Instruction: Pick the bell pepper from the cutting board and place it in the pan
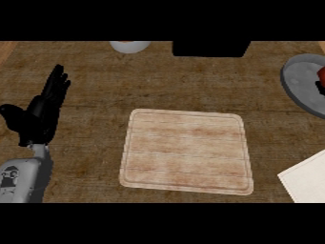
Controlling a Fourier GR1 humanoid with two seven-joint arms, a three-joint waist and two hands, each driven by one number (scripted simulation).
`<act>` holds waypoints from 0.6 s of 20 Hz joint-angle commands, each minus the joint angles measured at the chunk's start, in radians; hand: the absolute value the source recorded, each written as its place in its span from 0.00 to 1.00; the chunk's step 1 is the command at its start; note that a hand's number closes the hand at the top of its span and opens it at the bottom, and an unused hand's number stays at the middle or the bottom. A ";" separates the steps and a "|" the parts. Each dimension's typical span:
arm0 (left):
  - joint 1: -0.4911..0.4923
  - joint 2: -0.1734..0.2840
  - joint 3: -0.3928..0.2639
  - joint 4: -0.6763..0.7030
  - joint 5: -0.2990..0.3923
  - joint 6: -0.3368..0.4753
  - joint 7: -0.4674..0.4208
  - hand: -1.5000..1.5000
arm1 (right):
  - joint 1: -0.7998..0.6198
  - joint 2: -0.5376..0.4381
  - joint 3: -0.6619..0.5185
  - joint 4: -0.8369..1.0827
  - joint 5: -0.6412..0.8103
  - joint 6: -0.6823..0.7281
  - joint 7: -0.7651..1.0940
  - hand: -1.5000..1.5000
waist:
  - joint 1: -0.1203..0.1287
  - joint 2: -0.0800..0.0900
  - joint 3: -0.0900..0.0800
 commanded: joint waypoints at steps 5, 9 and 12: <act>-0.020 -0.001 -0.010 -0.004 0.006 -0.019 -0.009 0.50 | -0.123 -0.158 -0.056 0.485 0.135 -0.252 -0.247 1.00 | 0.038 0.015 0.003; -0.056 -0.010 -0.014 0.042 -0.005 -0.010 -0.023 0.50 | -0.151 -0.175 -0.094 0.652 0.122 -0.324 -0.344 1.00 | 0.046 0.026 0.006; -0.066 -0.026 -0.027 0.034 -0.006 -0.006 -0.020 0.50 | -0.206 -0.204 -0.106 0.735 0.129 -0.349 -0.360 1.00 | 0.059 0.032 0.007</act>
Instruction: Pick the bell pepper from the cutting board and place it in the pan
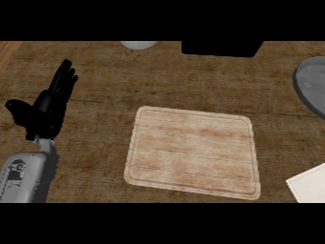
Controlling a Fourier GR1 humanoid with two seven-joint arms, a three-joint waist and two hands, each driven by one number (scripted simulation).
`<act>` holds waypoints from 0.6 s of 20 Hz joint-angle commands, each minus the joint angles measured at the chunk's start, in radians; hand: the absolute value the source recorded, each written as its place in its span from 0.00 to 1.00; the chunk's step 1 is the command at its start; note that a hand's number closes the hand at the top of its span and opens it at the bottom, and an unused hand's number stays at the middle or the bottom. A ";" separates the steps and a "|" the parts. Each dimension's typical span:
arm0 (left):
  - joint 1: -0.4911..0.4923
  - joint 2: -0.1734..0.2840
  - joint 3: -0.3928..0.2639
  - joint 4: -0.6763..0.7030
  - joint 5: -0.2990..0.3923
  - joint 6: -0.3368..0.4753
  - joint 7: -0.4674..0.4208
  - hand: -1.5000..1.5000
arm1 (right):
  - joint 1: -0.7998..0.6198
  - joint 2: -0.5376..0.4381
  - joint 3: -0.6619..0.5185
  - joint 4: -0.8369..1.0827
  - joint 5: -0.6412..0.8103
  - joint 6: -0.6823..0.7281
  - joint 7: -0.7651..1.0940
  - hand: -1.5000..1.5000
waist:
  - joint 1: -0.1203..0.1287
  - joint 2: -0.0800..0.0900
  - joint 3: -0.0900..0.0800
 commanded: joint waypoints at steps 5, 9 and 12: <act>-0.012 -0.007 -0.011 0.014 -0.010 0.000 -0.015 0.50 | -0.098 -0.020 -0.064 0.253 -0.042 0.012 -0.077 1.00 | 0.020 0.009 0.002; -0.049 0.006 0.003 0.003 0.005 -0.004 0.024 0.50 | -0.079 0.003 -0.056 0.354 -0.054 0.187 -0.075 0.00 | 0.025 0.012 0.005; -0.044 -0.007 -0.012 0.009 -0.003 -0.002 0.013 0.50 | -0.129 -0.022 -0.074 0.385 -0.073 0.258 -0.086 0.00 | 0.027 0.012 0.004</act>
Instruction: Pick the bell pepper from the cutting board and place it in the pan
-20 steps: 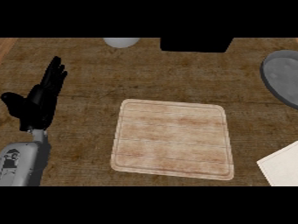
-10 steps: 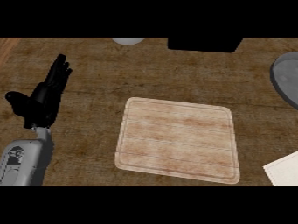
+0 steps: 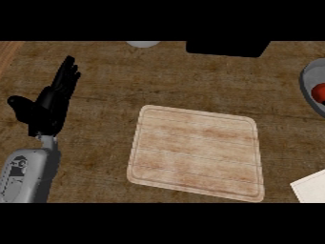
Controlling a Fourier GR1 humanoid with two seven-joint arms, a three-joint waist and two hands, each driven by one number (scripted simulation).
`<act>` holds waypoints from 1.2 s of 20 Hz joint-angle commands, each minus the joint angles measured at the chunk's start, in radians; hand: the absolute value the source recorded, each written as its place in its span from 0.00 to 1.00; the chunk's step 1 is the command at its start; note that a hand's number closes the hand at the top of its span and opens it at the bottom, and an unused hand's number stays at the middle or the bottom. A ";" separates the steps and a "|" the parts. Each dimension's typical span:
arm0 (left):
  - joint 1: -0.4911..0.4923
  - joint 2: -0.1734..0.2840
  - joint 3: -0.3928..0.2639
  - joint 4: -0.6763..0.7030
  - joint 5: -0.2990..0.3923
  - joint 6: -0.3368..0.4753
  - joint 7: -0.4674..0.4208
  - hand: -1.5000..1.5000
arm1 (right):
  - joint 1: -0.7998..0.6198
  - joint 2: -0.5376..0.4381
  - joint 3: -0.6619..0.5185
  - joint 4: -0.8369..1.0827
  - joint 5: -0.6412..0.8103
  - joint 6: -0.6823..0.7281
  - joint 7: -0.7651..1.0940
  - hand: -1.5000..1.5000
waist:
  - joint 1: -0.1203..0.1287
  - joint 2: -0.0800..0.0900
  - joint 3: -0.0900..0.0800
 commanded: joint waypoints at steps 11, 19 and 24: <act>0.013 -0.008 0.015 0.012 -0.009 0.031 0.003 0.50 | 0.020 -0.039 -0.214 0.086 -0.214 0.103 -0.264 0.00 | -0.047 -0.017 -0.001; 0.066 0.026 0.037 -0.017 0.012 -0.003 -0.002 0.50 | 0.100 -0.190 -0.255 0.138 -0.283 0.505 -0.320 0.00 | -0.068 -0.032 -0.005; 0.092 0.040 0.055 -0.035 0.025 -0.012 -0.002 0.50 | 0.245 -0.284 -0.273 0.118 -0.326 0.696 -0.430 0.00 | -0.092 -0.040 -0.006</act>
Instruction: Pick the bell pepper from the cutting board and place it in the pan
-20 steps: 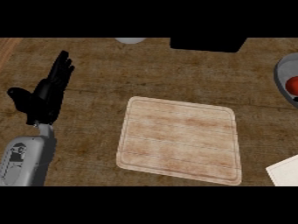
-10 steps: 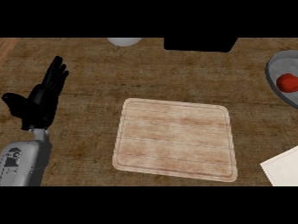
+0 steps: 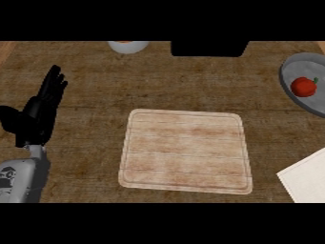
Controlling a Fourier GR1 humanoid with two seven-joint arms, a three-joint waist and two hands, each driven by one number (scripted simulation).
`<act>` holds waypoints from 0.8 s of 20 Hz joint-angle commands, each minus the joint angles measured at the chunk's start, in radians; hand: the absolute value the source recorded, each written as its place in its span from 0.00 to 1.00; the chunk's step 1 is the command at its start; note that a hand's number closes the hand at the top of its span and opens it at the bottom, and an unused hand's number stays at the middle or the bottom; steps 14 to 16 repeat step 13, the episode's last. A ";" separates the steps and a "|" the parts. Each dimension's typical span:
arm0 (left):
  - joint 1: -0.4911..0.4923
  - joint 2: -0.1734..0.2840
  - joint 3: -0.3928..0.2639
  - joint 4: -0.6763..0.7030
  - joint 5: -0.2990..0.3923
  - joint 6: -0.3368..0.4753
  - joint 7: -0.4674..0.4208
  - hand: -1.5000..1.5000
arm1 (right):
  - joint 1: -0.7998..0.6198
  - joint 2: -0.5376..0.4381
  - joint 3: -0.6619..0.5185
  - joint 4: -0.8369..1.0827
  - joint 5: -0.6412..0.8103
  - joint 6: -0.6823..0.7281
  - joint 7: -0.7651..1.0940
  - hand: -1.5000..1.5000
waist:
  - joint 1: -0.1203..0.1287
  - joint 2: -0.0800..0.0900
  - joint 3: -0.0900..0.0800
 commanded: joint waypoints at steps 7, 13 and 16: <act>0.015 -0.003 -0.007 -0.064 -0.016 0.027 0.058 0.50 | 0.193 -0.086 -0.016 -0.048 -0.080 0.251 -0.135 0.00 | -0.019 -0.010 -0.002; 0.049 -0.023 -0.038 -0.099 -0.037 0.034 0.058 0.50 | 0.215 -0.043 0.041 -0.115 -0.078 0.195 -0.116 0.00 | -0.010 -0.011 -0.002; 0.049 -0.023 -0.038 -0.099 -0.037 0.034 0.058 0.50 | 0.215 -0.043 0.041 -0.115 -0.078 0.195 -0.116 0.00 | -0.010 -0.011 -0.002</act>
